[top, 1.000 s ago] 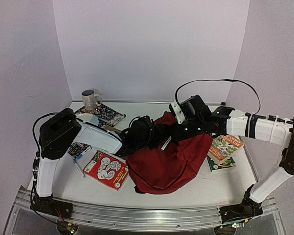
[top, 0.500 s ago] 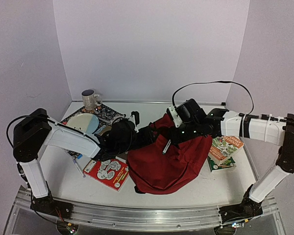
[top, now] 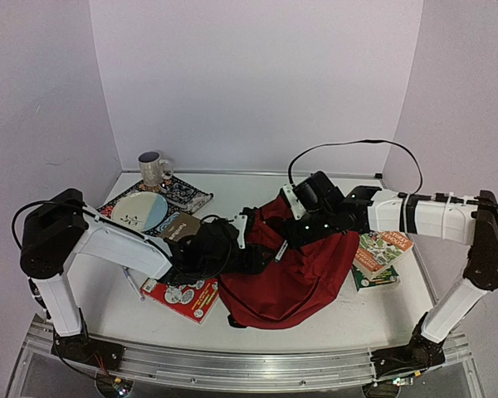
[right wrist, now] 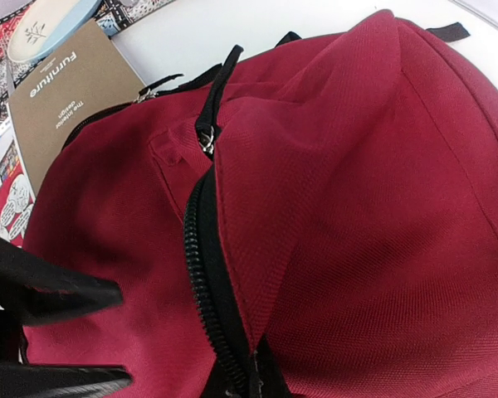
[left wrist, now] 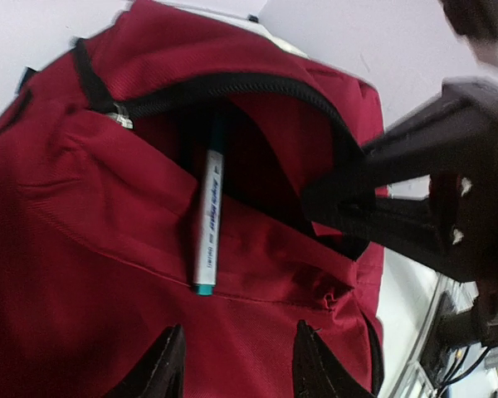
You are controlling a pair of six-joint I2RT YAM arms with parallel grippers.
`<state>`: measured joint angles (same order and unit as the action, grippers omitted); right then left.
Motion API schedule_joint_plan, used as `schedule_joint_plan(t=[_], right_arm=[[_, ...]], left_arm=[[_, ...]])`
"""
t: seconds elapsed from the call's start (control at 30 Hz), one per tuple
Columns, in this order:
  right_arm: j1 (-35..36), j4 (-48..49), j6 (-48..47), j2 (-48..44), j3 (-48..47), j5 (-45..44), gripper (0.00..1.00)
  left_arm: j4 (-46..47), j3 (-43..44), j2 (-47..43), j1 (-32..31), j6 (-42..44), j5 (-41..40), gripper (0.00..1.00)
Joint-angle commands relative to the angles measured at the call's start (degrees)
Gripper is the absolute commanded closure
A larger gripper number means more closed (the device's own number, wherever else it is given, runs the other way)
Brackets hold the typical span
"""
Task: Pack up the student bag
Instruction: Place the pen in the lower front pocket of the bag, then adjust the pen in the lower front pocket of the bag.
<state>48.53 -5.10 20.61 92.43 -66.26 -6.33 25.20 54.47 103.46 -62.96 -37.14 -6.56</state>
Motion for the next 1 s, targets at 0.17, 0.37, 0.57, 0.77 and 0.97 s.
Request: schedule_joint_plan(t=[0.17,0.37,0.57,0.77,0.97], right_arm=[[0.38,-0.87,0.05,-0.72,-1.99,3.09,1.00],[0.40,-0.70,-0.13,-1.57,-1.86,3.76,1.00],[0.37,-0.49,-0.33,-1.68,-2.05,4.46,1.00],[0.39,-0.05,-0.31,-1.91,-2.03,5.39,1.00],[0.56,0.42,0.06,-2.86,-1.28,5.85,1.00]], left_arm=[[-2.26,10.87,9.85,-0.22,4.53,1.47,0.60],[-5.25,13.68,13.50,-0.23,5.83,-3.98,0.60],[-7.67,16.43,16.75,-0.24,7.09,-4.85,0.61],[-8.73,18.77,18.74,-0.24,6.72,-3.42,0.72],[-8.76,20.12,16.95,0.53,2.70,-1.22,1.00]])
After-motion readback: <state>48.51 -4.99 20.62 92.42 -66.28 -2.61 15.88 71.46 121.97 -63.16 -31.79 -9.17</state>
